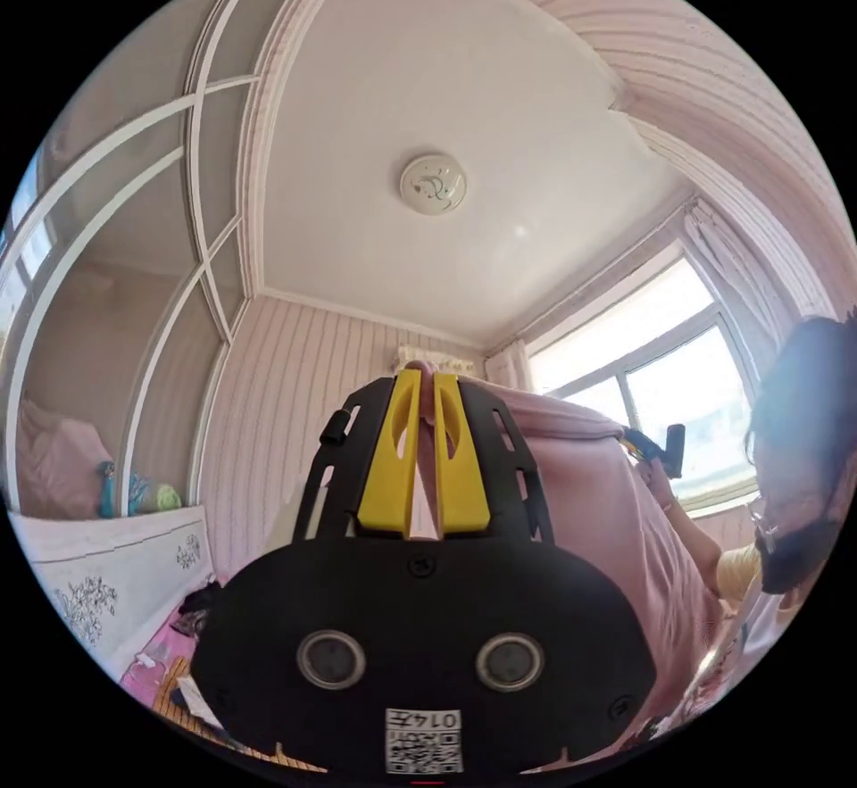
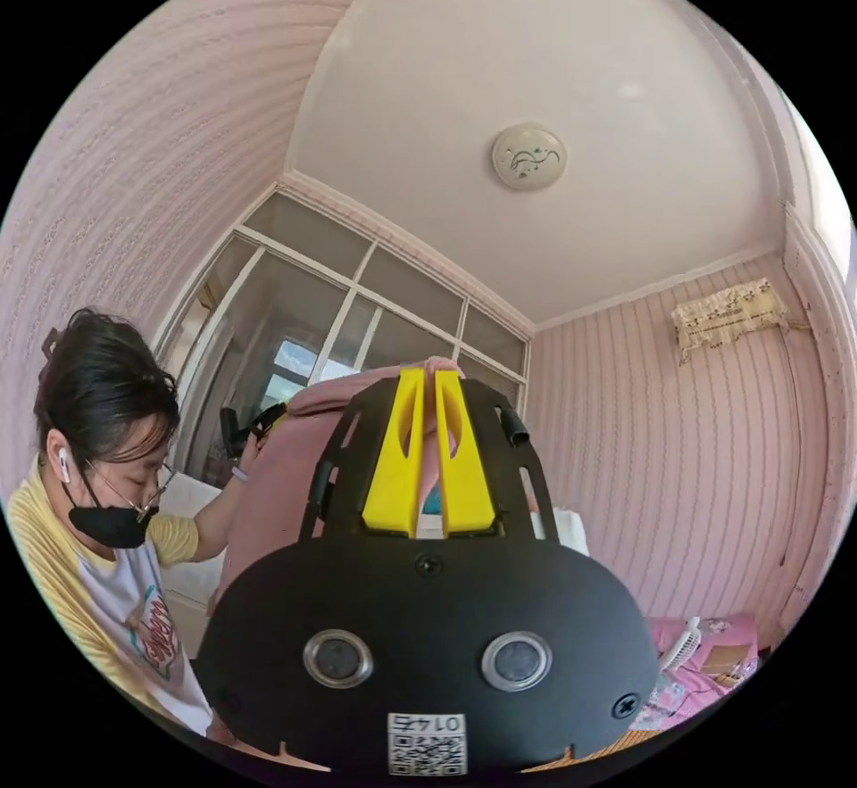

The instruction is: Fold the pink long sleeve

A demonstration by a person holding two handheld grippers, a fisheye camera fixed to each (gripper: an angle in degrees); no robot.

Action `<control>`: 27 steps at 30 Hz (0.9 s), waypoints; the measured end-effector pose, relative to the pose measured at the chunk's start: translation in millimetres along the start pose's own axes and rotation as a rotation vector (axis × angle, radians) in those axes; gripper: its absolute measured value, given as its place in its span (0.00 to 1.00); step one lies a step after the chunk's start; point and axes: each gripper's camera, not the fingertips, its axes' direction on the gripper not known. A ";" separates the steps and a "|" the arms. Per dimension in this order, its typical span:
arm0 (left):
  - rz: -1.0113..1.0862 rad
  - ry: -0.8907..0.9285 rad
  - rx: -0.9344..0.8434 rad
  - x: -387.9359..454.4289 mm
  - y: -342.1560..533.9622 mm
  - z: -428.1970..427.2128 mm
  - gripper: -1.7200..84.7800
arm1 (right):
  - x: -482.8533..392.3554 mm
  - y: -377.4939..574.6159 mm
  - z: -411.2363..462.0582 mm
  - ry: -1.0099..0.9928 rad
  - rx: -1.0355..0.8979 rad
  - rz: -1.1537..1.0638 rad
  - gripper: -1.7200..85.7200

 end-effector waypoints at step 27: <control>-0.239 -0.114 -0.938 -146.5 407.5 217.5 0.02 | 149.7 354.3 143.2 0.387 -0.706 0.432 0.03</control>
